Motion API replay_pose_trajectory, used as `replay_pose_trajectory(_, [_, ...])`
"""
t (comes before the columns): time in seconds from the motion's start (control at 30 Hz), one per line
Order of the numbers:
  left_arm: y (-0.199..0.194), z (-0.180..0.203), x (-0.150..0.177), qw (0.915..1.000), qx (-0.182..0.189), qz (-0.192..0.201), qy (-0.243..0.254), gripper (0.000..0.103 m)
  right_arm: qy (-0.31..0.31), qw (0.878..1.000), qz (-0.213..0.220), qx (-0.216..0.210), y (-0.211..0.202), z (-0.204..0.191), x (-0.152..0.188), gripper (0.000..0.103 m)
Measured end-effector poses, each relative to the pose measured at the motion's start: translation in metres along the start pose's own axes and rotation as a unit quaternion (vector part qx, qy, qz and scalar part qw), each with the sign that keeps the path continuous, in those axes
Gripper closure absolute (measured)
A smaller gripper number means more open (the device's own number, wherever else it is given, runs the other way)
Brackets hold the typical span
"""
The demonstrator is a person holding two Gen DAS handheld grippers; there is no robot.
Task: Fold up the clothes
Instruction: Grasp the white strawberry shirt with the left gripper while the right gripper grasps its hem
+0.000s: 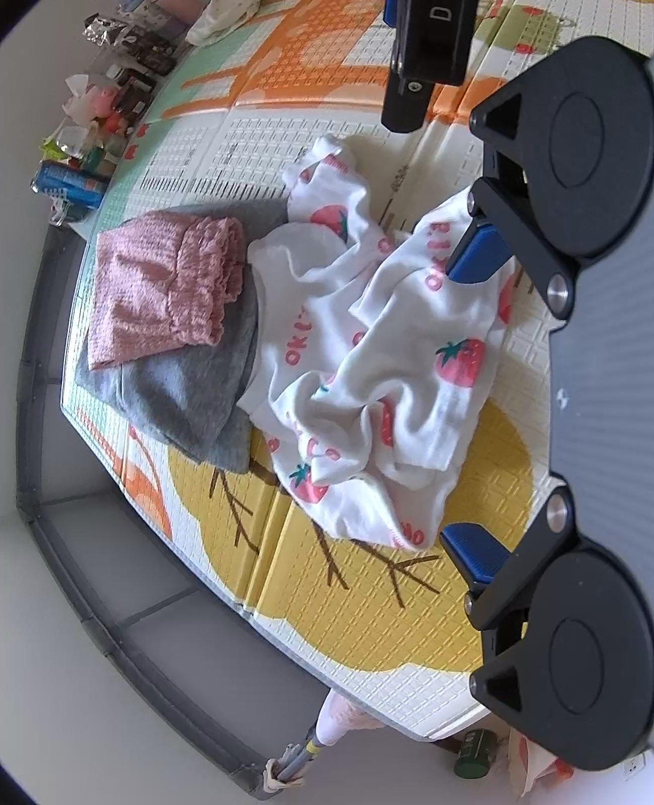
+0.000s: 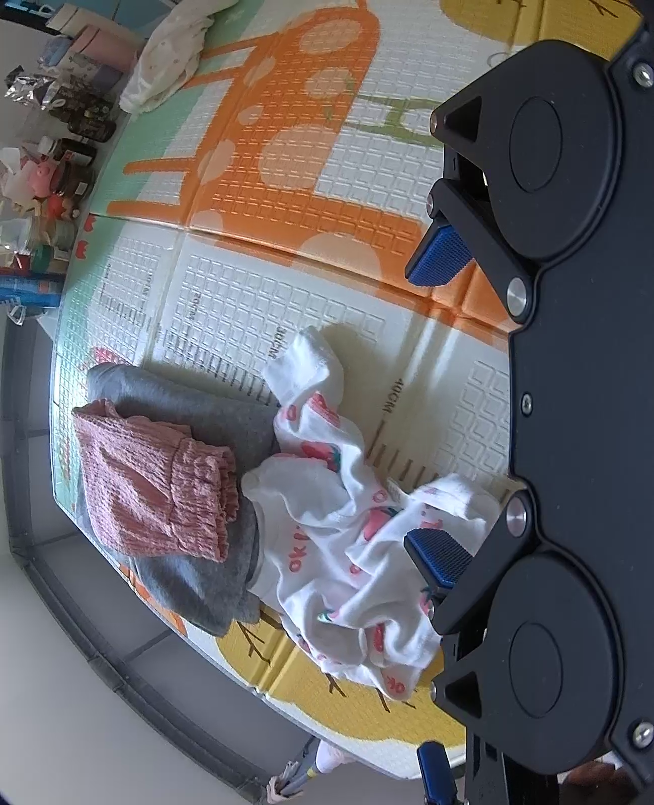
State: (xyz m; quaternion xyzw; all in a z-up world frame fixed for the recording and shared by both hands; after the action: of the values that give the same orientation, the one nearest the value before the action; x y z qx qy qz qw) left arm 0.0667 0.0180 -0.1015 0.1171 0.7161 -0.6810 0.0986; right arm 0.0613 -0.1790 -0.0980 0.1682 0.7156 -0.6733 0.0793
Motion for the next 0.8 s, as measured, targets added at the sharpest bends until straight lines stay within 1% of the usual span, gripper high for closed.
replay_pose_trajectory(0.13, [0.01,-0.004,-0.011,1.0,-0.003,0.003,0.0,0.0,-0.002,1.0,0.002,-0.002,0.012,-0.001,-0.011,0.002])
replay_pose_trajectory(0.2, [0.015,-0.006,-0.017,1.0,-0.006,0.003,-0.003,0.0,-0.005,1.0,0.001,-0.005,0.02,-0.002,-0.017,0.008])
replay_pose_trajectory(0.3, [0.024,-0.011,-0.027,0.9999,-0.007,0.005,-0.007,0.0,-0.009,1.0,-0.006,-0.008,0.033,-0.005,-0.026,0.014])
replay_pose_trajectory(0.43, [0.035,-0.015,-0.038,0.9999,0.001,0.004,-0.014,0.0,-0.005,1.0,-0.013,-0.013,0.051,-0.007,-0.036,0.016])
replay_pose_trajectory(0.47, [0.038,-0.016,-0.041,0.9999,0.002,0.003,-0.016,0.0,-0.005,1.0,-0.013,-0.013,0.054,-0.008,-0.039,0.019])
replay_pose_trajectory(0.63, [0.058,-0.021,-0.051,0.9997,0.004,-0.007,-0.021,0.0,0.0,1.0,-0.012,-0.012,0.073,-0.01,-0.051,0.021])
replay_pose_trajectory(0.73, [0.075,-0.023,-0.054,0.9993,0.007,-0.023,-0.027,0.0,-0.001,1.0,-0.015,-0.01,0.084,-0.011,-0.056,0.021])
replay_pose_trajectory(0.8, [0.083,-0.023,-0.054,0.9989,0.016,-0.03,-0.032,0.0,0.0,1.0,-0.02,-0.007,0.093,-0.012,-0.058,0.022])
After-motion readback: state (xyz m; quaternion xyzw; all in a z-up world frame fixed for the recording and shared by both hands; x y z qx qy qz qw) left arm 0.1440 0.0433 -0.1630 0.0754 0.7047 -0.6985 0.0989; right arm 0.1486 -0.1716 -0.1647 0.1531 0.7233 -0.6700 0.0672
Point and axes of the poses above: each gripper's, at about its wrist camera, not at the fingertips, and y roughly the way its jaws point, z to its right, x to its underside, the point moved 10 cm from there along y, roughly the way its jaws point, and after that the axes turned 5 degrees about -z, right-handed, at the moved point
